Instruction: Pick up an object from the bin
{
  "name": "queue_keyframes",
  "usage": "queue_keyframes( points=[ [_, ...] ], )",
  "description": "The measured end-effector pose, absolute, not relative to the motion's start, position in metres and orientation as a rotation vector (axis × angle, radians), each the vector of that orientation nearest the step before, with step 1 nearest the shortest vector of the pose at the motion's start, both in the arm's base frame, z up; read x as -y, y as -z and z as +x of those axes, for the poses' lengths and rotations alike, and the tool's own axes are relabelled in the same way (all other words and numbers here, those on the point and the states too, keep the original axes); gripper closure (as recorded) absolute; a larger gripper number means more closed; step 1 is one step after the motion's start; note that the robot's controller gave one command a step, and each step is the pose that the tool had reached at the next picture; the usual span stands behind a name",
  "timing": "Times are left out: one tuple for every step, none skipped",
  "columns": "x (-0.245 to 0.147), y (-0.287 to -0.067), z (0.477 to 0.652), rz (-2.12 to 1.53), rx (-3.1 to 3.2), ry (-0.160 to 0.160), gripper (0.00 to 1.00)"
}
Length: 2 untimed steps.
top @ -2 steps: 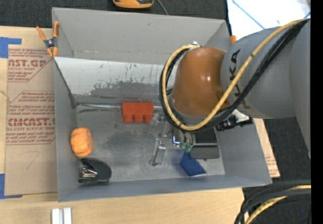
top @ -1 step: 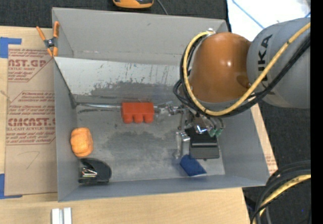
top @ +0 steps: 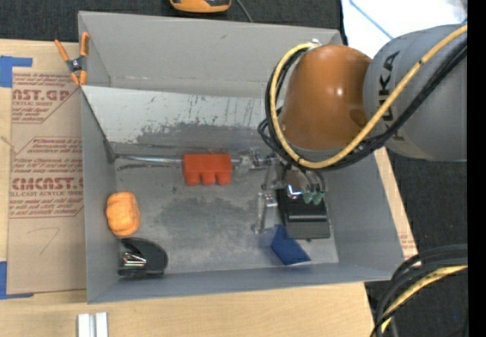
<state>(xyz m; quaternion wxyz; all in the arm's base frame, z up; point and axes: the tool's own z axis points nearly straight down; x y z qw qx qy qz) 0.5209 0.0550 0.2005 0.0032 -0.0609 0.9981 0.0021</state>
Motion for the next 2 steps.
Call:
queue_keyframes(
  points=[
    [-0.028,-0.191,0.512,-0.265,-3.124,-0.004,0.00],
    [-0.017,-0.180,0.506,-0.360,-3.112,-0.009,0.00]
  ],
)
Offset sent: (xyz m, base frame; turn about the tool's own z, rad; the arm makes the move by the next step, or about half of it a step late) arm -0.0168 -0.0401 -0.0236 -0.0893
